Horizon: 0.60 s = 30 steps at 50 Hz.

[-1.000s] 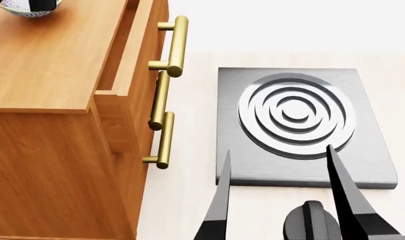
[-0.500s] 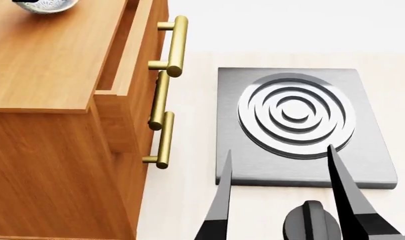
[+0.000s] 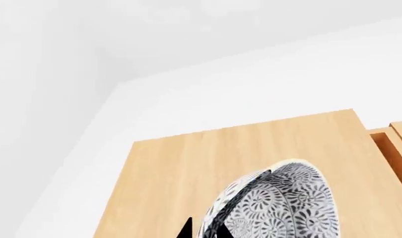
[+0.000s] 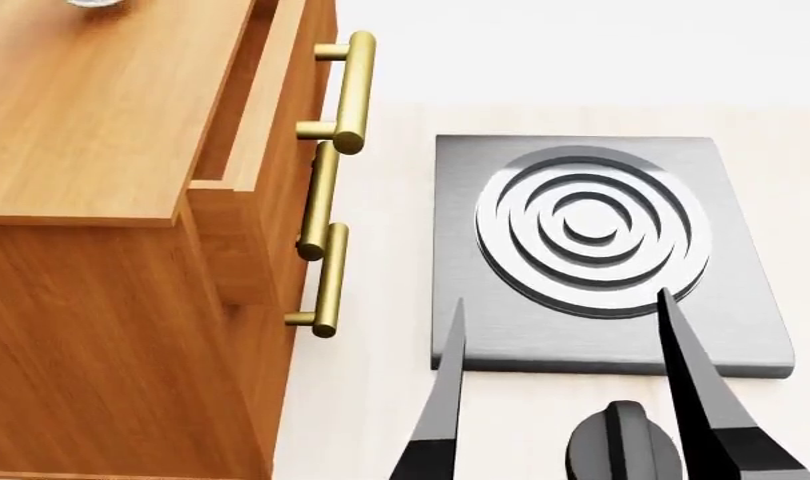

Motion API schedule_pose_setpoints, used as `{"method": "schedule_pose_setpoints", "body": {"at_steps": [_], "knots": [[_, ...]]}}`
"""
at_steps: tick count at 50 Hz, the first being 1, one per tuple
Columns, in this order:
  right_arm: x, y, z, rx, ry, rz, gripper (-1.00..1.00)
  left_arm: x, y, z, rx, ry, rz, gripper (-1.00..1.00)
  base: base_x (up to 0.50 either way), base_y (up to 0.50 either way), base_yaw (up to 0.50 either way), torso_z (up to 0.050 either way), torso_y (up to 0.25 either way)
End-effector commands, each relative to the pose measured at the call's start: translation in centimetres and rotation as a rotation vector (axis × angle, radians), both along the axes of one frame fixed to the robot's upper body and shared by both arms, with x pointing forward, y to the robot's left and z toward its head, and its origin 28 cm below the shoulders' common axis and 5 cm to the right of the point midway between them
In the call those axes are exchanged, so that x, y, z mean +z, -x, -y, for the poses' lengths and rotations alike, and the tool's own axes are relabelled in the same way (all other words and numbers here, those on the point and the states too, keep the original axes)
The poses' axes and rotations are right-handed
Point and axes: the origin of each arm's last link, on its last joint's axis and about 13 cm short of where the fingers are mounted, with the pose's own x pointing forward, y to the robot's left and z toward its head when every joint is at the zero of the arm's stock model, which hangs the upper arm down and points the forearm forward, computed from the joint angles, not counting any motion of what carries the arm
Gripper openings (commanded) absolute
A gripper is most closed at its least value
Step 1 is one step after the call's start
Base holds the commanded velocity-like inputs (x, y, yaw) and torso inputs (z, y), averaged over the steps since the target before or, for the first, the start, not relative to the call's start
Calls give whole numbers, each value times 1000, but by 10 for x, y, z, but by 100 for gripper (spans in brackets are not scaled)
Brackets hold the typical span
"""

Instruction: Pick the akita bowl on the wooden cabinet and place it on the plate.

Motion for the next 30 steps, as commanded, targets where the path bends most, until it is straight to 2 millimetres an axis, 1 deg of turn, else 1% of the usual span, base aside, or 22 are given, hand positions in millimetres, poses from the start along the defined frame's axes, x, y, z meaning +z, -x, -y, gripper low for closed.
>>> {"method": "schedule_pose_setpoints", "body": {"at_steps": [1,9,18,30], "knots": [[0,1,0,-1,-2,1,100,15,4,8,-53,-77,92,-100,0,0,0,0,0],[0,1,1,-4,-2,3,100,29,12,18,-121,-86,183,-100,0,0,0,0,0],[0,1,1,-3,-1,6,100,44,28,32,-221,-99,299,-100,0,0,0,0,0],[1,2,1,-3,0,9,100,56,46,48,-303,-128,361,-100,0,0,0,0,0]]}}
